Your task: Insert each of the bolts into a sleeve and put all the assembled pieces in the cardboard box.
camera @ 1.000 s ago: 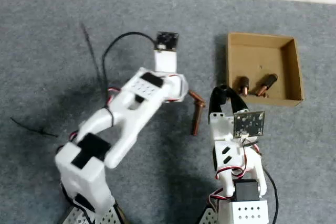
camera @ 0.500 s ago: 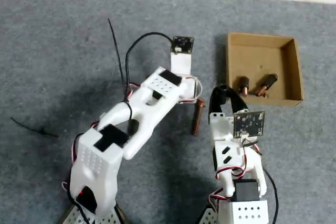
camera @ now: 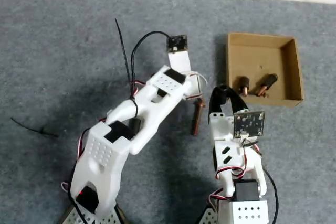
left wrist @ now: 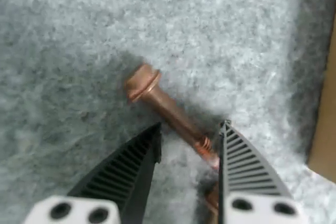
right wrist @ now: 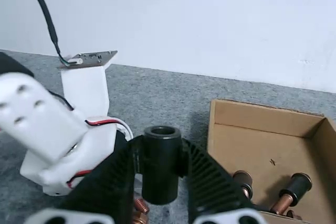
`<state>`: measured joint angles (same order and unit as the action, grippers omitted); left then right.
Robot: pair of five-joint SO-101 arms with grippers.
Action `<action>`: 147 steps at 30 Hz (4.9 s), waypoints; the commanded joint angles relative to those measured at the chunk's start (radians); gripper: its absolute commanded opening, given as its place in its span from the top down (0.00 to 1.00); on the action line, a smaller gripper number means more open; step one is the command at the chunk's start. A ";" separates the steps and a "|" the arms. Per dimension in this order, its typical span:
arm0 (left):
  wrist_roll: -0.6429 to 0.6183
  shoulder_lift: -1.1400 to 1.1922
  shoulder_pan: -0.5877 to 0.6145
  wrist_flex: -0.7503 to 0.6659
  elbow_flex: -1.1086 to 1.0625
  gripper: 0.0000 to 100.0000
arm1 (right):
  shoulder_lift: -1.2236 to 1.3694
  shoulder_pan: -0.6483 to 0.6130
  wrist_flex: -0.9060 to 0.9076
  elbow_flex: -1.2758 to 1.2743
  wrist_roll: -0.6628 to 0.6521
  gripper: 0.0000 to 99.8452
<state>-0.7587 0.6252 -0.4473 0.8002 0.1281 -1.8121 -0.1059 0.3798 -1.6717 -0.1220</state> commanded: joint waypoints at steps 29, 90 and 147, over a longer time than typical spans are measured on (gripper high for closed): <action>-0.006 0.002 0.021 0.147 0.051 1.00 | -0.015 0.012 0.002 -0.143 -0.011 0.99; 0.149 -1.758 -0.001 -1.042 -1.480 1.00 | -0.015 -0.225 0.035 -0.143 -0.012 0.99; 0.313 -2.437 -0.079 -0.776 -1.696 0.99 | -0.024 -0.225 -0.021 -0.142 -0.012 0.99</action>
<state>-0.4549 -1.8098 -0.5301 0.0253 -1.5581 -1.8121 -0.3222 0.4028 -1.6717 -0.1281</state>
